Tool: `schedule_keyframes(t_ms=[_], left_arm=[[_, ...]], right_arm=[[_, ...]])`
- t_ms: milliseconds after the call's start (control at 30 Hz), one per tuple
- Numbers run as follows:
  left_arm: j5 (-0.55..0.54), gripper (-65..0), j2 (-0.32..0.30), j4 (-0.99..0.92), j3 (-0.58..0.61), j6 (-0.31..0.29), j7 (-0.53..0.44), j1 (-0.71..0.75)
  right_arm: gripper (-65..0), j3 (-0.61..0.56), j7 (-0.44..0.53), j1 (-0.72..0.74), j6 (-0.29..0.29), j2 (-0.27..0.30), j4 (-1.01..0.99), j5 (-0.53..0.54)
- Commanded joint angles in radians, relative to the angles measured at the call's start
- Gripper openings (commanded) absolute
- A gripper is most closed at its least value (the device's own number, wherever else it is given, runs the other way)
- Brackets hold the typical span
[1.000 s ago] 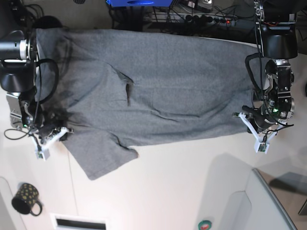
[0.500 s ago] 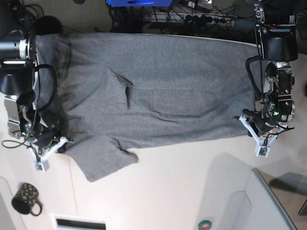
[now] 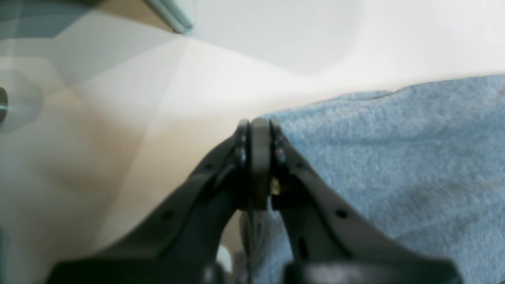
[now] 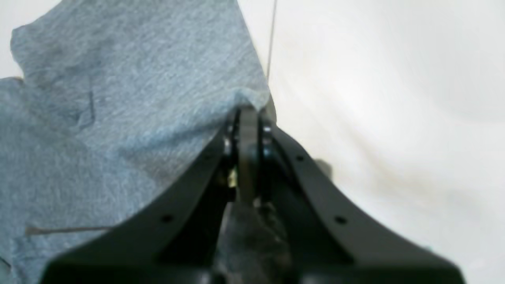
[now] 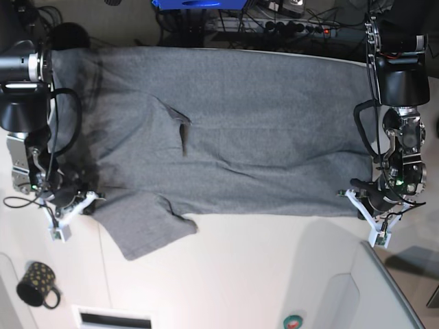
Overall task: Layout the t-shirt on the table in an organized manner, then fold the t-shirt properly
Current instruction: 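Slide the right gripper along the shirt edge toward the hem and grasp, then lift the shirt hem with both grippers and fold it over the body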
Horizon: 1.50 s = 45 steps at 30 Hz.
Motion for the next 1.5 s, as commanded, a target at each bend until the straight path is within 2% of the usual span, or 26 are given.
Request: schedule_keyframes(t_ms=[0, 133, 467, 633, 867, 1133, 1267, 1467], left_arm=[[-0.003, -65.0, -0.013, 0.021, -0.008, 0.005, -0.064, -0.026], [-0.001, -65.0, -0.01, 0.014, 0.0, 0.005, -0.112, -0.026], [-0.004, -65.0, -0.008, 0.014, -0.006, 0.005, -0.116, -0.052], [0.0, -65.0, -0.01, 0.011, 0.006, 0.005, -0.116, -0.048], [-0.001, -65.0, 0.004, -0.052, 0.006, 0.005, -0.116, -0.025], [-0.01, -65.0, 0.007, 0.049, -0.006, 0.005, -0.116, 0.132], [-0.023, -65.0, -0.013, 0.133, -0.008, 0.005, -0.115, 0.202], [-0.191, -65.0, -0.103, 0.219, -0.008, 0.005, -0.113, 0.313]], right_arm=[[-65.0, 0.002, 0.026, 0.029, 0.01, 0.015, 0.019, 0.01], [-65.0, 0.002, 0.026, 0.029, 0.01, 0.015, 0.019, 0.01], [-65.0, 0.004, 0.03, 0.029, 0.01, 0.015, 0.019, 0.01], [-65.0, 0.002, 0.09, 0.001, 0.01, 0.015, 0.019, 0.01], [-65.0, 0.002, 0.107, -0.019, 0.013, 0.012, 0.03, 0.01], [-65.0, 0.002, 0.099, -0.098, 0.013, 0.015, 0.223, 0.01], [-65.0, 0.002, 0.099, -0.138, 0.013, 0.016, 0.271, 0.01], [-65.0, 0.002, 0.099, -0.206, 0.013, 0.035, 0.326, 0.01]])
